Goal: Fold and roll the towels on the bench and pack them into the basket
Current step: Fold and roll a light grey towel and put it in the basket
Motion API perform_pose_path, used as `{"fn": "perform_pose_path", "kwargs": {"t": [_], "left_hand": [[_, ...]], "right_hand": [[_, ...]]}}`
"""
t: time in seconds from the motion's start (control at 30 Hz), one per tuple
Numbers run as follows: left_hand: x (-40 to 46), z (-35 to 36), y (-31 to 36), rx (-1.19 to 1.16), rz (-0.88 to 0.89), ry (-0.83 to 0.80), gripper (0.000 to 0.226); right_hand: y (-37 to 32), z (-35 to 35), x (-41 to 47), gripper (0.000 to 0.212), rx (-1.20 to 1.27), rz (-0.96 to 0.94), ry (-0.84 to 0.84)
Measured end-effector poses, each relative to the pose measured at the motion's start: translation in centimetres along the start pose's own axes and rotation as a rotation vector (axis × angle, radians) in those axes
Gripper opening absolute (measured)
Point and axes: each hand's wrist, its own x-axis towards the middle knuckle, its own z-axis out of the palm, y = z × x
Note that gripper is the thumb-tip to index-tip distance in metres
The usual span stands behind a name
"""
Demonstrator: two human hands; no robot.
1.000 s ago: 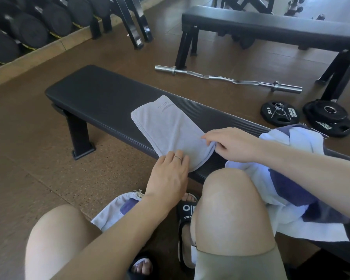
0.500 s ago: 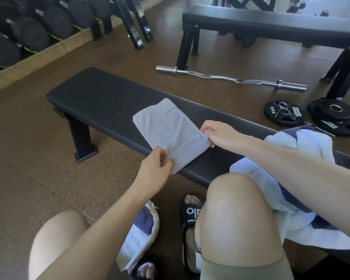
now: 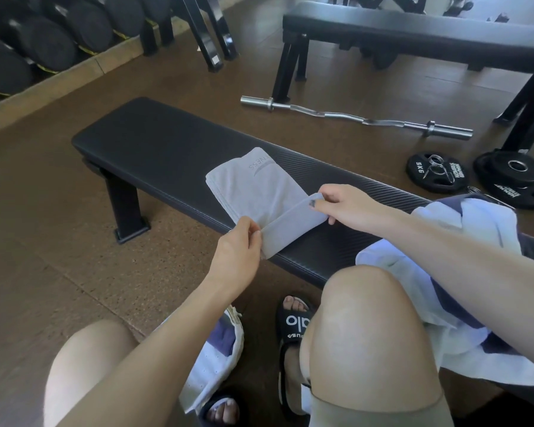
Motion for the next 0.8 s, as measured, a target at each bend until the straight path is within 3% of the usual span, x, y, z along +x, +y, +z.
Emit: {"fn": "perform_pose_path", "kwargs": {"t": [0.3, 0.47, 0.53, 0.6, 0.7, 0.8], "left_hand": [[1.1, -0.2, -0.2, 0.158, 0.072, 0.019, 0.008], [0.9, -0.3, 0.2, 0.552, 0.163, 0.045, 0.002], [0.8, -0.5, 1.1, 0.769, 0.279, 0.101, 0.027], [0.6, -0.2, 1.8, 0.847, 0.517, 0.124, 0.043], [0.2, 1.1, 2.1, 0.815, 0.773, 0.036, 0.020], [0.1, 2.0, 1.4, 0.793, 0.739, 0.024, 0.021]], "right_hand": [[-0.6, 2.3, 1.2, 0.037, -0.204, 0.027, 0.120], [-0.8, 3.9, 0.7, 0.019, -0.465, -0.025, 0.202], [-0.6, 4.2, 0.6, 0.018, -0.435, -0.071, 0.249], [-0.2, 4.3, 0.6, 0.021, -0.407, -0.101, 0.272], [0.0, 4.2, 0.8, 0.023, -0.377, -0.083, 0.276], [-0.1, 3.6, 0.9, 0.022, -0.329, -0.083, 0.311]]}}
